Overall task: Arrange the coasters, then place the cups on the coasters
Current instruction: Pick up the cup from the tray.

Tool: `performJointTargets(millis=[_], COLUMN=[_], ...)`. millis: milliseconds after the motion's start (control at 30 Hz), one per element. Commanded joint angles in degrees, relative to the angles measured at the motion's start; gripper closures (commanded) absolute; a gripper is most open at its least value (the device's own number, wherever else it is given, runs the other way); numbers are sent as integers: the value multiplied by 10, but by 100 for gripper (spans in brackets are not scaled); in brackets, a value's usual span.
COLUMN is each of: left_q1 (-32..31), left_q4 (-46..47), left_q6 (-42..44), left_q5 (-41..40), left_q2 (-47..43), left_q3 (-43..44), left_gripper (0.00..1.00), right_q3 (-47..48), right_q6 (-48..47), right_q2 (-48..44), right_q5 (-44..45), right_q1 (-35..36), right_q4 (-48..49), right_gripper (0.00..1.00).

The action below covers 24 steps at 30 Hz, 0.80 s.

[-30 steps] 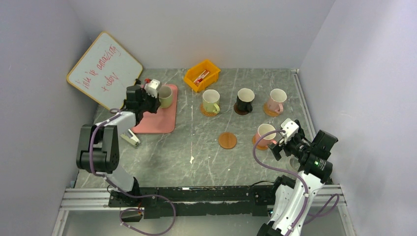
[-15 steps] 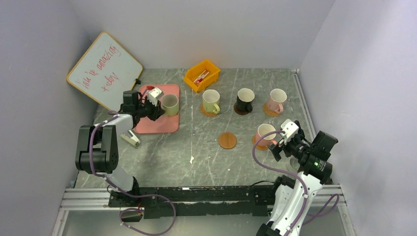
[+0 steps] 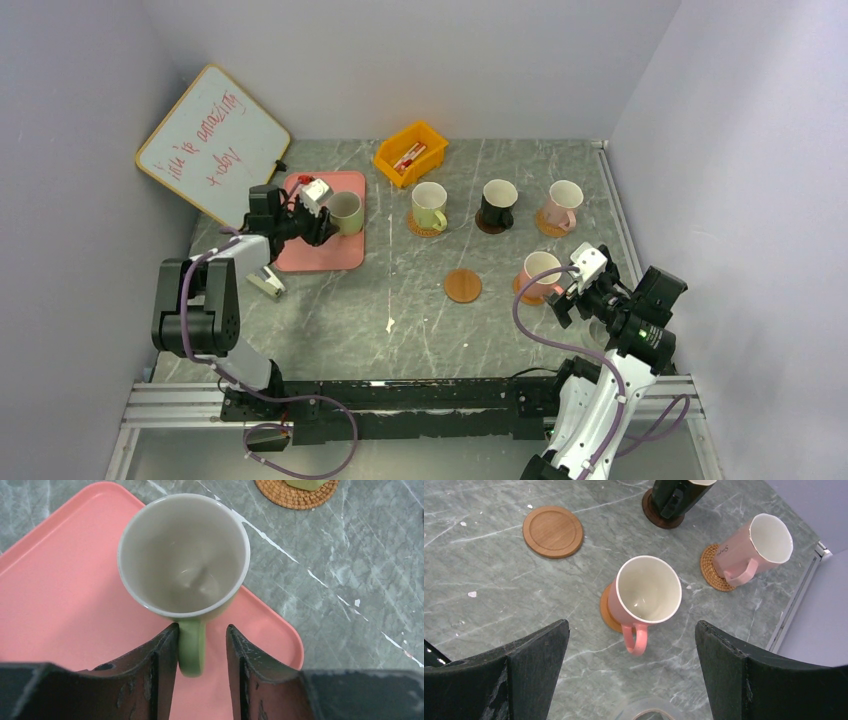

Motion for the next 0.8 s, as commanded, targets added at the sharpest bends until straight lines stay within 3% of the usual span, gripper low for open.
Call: performJointTargets(millis=[0,767], left_q1=[1,-1], left_q4=[42,38], left_q6=[0,1], left_q5=[-1,-16], left_q2=[-27,14], left_q3=[-8,10], left_gripper=[58,64], right_q3=[2,4], right_q6=[-19,-23], right_q2=[-2,-1], right_q5=[-28,-30], right_q1=[-4,-5], right_q4=[-1,-5], right_gripper=[0,0])
